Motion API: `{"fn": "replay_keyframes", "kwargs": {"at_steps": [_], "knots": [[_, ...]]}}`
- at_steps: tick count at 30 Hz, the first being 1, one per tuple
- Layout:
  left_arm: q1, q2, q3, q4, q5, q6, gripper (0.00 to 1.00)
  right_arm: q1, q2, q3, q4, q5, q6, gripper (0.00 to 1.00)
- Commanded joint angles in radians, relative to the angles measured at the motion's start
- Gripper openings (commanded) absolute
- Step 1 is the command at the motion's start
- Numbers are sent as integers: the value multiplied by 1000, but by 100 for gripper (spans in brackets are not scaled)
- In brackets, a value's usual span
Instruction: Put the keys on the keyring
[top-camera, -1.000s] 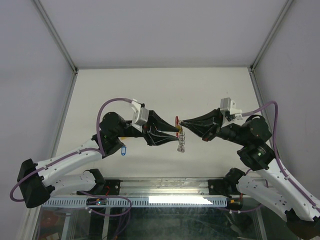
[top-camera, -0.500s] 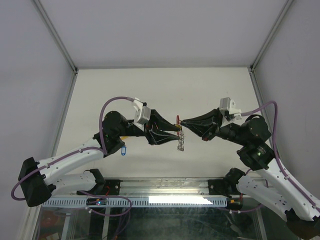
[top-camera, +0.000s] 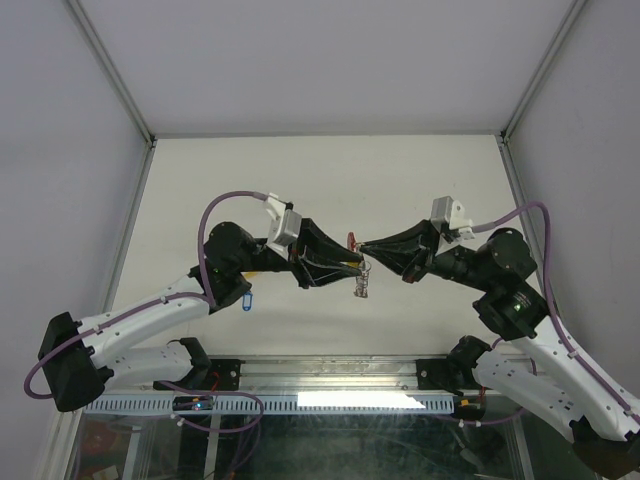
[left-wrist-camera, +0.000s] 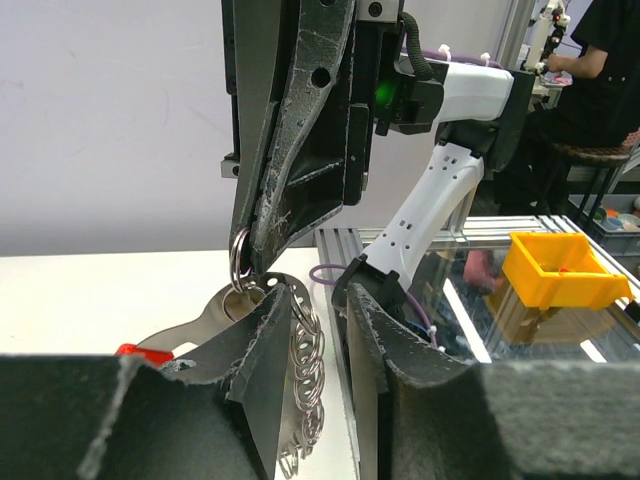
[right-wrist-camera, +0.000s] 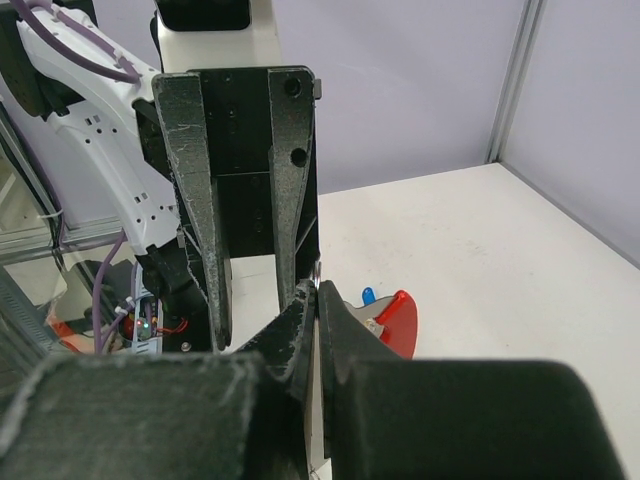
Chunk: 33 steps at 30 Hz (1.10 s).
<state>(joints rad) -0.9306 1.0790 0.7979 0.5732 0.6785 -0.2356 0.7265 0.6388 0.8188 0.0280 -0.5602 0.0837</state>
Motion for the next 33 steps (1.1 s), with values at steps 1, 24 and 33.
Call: {"fn": "replay_keyframes", "kwargs": {"at_steps": [1, 24, 33], "knots": [[-12, 7, 38, 49, -21, -14, 27, 2, -8, 25, 32, 24, -22, 0], [-11, 21, 41, -27, -70, 10, 26, 2, -11, 21, 49, 39, -9, 0], [-11, 30, 49, -40, -83, 10, 20, 2, -15, 14, 47, 52, -9, 0]]}}
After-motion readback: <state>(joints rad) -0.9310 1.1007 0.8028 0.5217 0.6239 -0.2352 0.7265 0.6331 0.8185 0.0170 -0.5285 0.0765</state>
